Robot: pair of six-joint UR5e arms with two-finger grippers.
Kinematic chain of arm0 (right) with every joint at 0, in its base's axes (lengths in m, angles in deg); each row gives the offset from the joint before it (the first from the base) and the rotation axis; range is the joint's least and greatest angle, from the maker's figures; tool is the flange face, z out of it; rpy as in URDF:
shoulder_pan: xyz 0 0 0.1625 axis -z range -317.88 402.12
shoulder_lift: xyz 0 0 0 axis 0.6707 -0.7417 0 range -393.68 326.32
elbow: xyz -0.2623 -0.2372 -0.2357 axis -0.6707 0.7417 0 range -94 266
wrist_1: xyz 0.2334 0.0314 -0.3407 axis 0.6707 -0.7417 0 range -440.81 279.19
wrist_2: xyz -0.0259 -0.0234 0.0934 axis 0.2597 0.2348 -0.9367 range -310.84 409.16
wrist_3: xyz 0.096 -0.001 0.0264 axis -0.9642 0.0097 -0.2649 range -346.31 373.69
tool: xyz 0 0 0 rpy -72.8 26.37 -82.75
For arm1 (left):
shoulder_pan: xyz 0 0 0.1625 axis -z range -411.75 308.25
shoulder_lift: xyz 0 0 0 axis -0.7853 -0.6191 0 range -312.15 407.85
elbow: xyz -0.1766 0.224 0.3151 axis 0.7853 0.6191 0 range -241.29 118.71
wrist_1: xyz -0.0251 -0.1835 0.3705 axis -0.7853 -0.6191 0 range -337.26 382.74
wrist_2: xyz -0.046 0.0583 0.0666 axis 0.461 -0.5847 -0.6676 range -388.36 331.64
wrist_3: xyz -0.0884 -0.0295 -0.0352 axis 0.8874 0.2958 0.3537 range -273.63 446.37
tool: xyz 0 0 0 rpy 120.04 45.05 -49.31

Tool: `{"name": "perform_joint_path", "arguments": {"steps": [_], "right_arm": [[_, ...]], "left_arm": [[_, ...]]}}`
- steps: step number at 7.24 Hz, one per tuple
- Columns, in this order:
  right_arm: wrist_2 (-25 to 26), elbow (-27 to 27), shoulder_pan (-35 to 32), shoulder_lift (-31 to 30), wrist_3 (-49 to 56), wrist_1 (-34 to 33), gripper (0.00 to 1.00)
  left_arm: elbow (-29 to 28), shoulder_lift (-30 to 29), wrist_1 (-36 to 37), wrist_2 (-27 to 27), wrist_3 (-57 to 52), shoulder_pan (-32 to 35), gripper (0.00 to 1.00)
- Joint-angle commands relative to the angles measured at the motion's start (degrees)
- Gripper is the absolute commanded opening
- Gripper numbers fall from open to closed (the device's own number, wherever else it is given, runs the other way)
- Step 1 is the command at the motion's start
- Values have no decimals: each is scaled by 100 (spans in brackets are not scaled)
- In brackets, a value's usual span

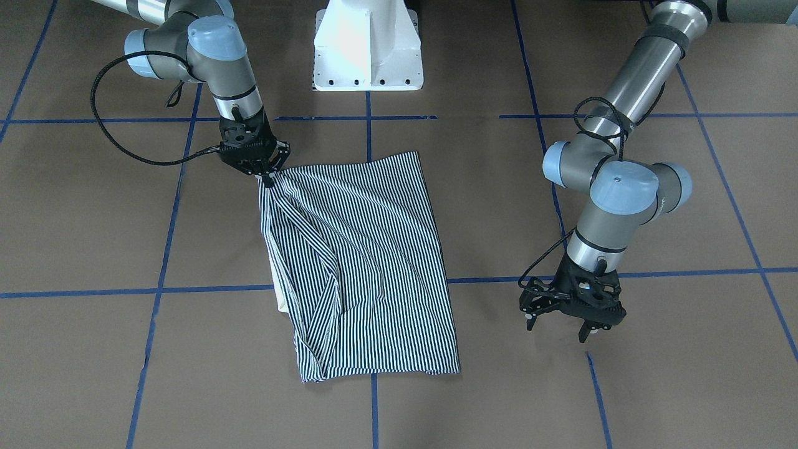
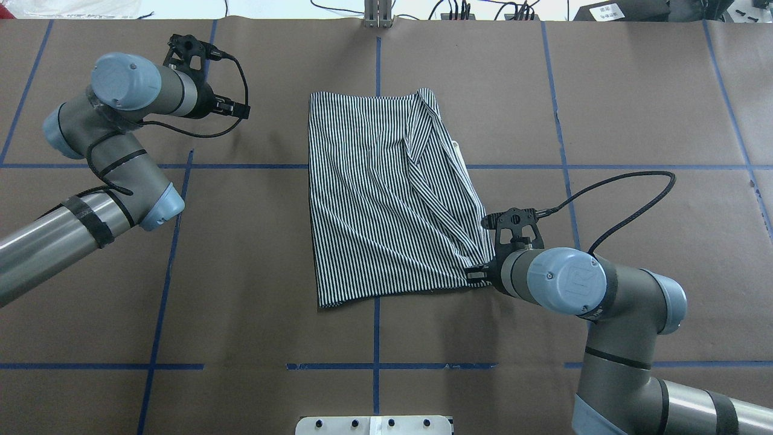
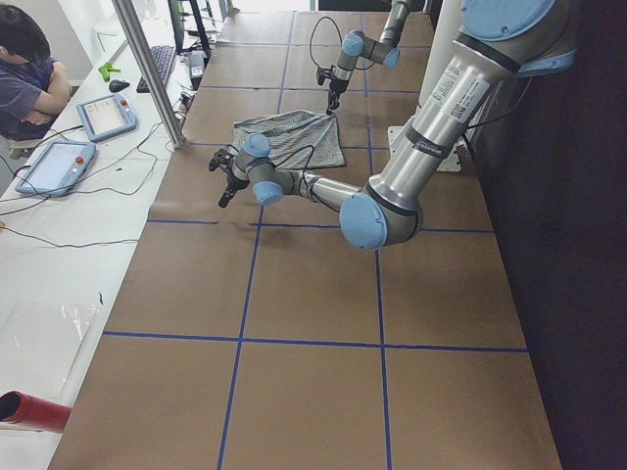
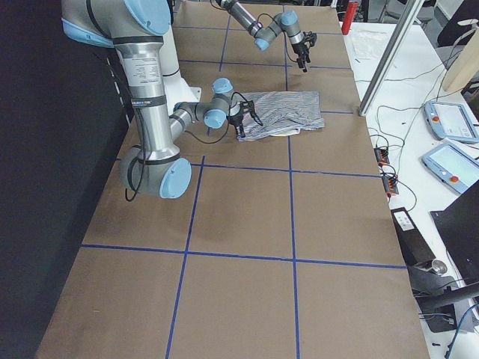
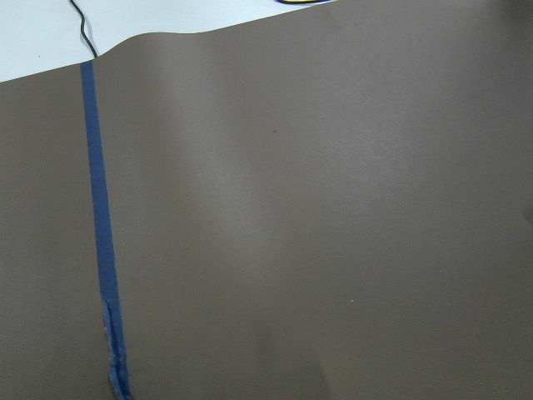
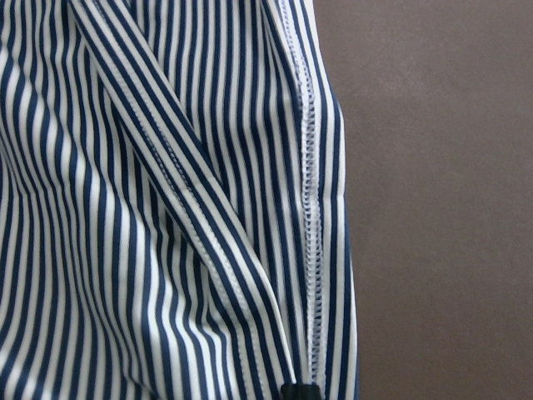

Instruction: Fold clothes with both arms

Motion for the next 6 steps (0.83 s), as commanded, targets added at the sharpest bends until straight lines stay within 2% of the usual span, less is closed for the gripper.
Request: {"name": "perform_joint_path", "arguments": {"steps": [1,4,6], "right_arm": [[4,-27,-8,9,-8,0,0],[4,-159,-43,-52,-8,-18,0],[117,-492,-35,-376,-287,-53,0]], "left_arm": [[4,0,0,0,0,-15,100],[4,0,0,0,9,-15,100],[4,0,0,0,9,-15,100]]}}
